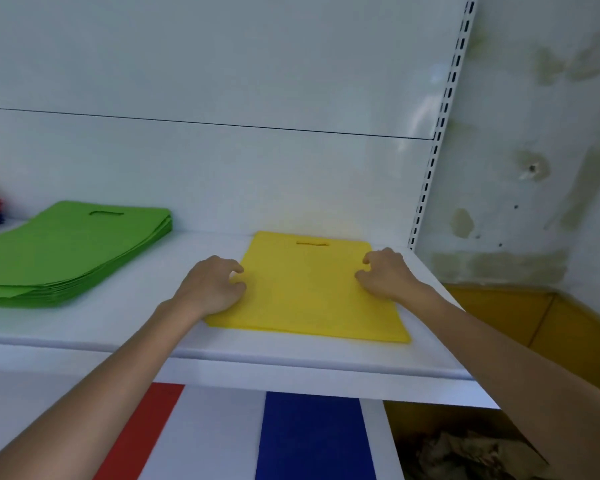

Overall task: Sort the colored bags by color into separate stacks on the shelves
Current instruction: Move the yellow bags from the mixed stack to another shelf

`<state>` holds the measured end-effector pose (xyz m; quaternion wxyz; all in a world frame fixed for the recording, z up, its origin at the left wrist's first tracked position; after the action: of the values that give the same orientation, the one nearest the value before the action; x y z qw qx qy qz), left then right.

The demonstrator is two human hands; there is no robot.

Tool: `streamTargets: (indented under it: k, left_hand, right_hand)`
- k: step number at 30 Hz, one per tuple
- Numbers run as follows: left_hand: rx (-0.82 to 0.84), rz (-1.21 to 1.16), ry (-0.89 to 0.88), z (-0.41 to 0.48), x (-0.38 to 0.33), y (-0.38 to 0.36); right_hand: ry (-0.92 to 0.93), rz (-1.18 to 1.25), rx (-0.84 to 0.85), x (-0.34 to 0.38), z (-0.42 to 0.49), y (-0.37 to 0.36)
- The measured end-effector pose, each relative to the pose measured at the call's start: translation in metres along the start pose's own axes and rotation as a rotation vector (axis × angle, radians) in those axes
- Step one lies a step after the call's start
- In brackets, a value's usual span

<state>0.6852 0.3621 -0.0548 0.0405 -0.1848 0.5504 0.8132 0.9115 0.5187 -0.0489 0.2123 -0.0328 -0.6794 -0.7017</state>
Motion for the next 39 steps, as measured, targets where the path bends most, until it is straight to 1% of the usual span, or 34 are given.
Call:
streamTargets:
  k: [2, 4, 7, 9, 11, 15, 20, 23, 28, 34, 39]
  left_hand:
    - [-0.071, -0.008, 0.016, -0.006, 0.007, 0.012]
    - [-0.151, -0.002, 0.026, -0.016, 0.017, 0.031]
    - [-0.279, -0.001, 0.049, -0.042, 0.043, 0.071]
    - [-0.395, 0.036, 0.07, -0.067, 0.067, 0.103]
    - [-0.47, 0.088, 0.098, -0.096, 0.095, 0.135]
    - [-0.487, 0.175, 0.207, -0.165, 0.158, 0.184]
    - [-0.526, 0.154, 0.332, -0.248, 0.241, 0.24]
    - [-0.523, 0.16, 0.365, -0.28, 0.286, 0.27]
    - [-0.494, 0.186, 0.322, -0.298, 0.349, 0.304]
    - [-0.479, 0.114, 0.261, -0.272, 0.414, 0.318]
    - [-0.463, 0.087, 0.19, -0.239, 0.47, 0.322]
  right_hand:
    - [0.088, 0.1, -0.068, 0.019, -0.006, 0.006]
    - [0.197, 0.193, -0.093, 0.046, -0.015, 0.009]
    - [0.358, 0.301, -0.086, 0.104, -0.031, 0.006]
    - [0.472, 0.358, -0.065, 0.151, -0.045, 0.002]
    - [0.586, 0.409, -0.033, 0.205, -0.065, -0.005]
    - [0.747, 0.498, 0.07, 0.319, -0.116, -0.029]
    - [0.894, 0.544, 0.114, 0.447, -0.184, -0.065]
    - [0.923, 0.579, 0.136, 0.502, -0.211, -0.085]
    - [0.891, 0.606, 0.162, 0.568, -0.228, -0.114]
    - [0.852, 0.565, 0.146, 0.626, -0.219, -0.134]
    - [0.864, 0.505, 0.077, 0.678, -0.184, -0.135]
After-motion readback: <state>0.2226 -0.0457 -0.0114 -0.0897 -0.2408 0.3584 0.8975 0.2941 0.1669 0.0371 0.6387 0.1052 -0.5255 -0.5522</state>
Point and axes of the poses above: each hand's wrist, its own z-axis towards the middle knuckle, its own y-axis out of the back of the hand, x = y × z, the point moved 2 cm from there along z, towards the middle knuckle, and after that the axes turned 12 degrees about -y, right-handed, at the moved point
